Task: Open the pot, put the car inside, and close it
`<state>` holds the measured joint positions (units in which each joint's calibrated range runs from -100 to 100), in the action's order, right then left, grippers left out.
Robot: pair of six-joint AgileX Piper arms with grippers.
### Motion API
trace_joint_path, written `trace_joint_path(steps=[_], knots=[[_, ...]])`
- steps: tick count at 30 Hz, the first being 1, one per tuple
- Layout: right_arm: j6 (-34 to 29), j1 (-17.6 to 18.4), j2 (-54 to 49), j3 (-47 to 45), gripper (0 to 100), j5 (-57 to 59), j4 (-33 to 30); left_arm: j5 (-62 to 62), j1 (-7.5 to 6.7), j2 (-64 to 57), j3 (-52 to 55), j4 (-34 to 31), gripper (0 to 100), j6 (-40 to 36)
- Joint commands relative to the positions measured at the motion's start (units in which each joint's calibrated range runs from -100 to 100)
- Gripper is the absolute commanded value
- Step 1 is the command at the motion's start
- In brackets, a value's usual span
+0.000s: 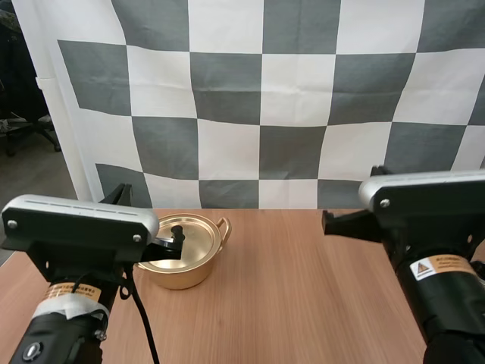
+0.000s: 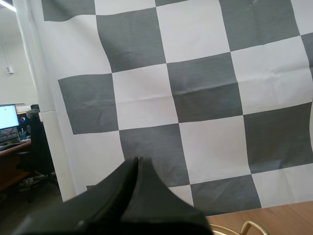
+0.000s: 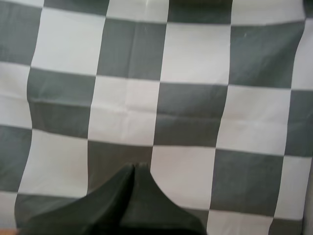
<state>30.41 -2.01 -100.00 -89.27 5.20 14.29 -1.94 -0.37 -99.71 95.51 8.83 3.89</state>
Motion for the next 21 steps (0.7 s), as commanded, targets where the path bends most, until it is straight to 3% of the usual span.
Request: trace_joint_path(steps=[1, 3, 14, 21], knots=[[0.0, 0.0, 0.0, -8.8, 0, -20.7, 0.0, -16.8, -0.01, -0.3, 4.5, 2.4, 0, 0.0], [0.0, 0.0, 0.0, -10.7, 0, -23.4, 0.0, -13.8, -0.01, -0.3, 4.5, 3.6, 0, -0.1], [0.0, 0.0, 0.0, -10.7, 0, 8.9, 0.4, 12.5, -0.01, -0.3, 4.5, 4.6, 0, -0.1], [0.0, 0.0, 0.0, -10.7, 0, 18.5, 0.0, 22.1, 0.11, -0.3, 4.5, 4.6, 0, -0.1]])
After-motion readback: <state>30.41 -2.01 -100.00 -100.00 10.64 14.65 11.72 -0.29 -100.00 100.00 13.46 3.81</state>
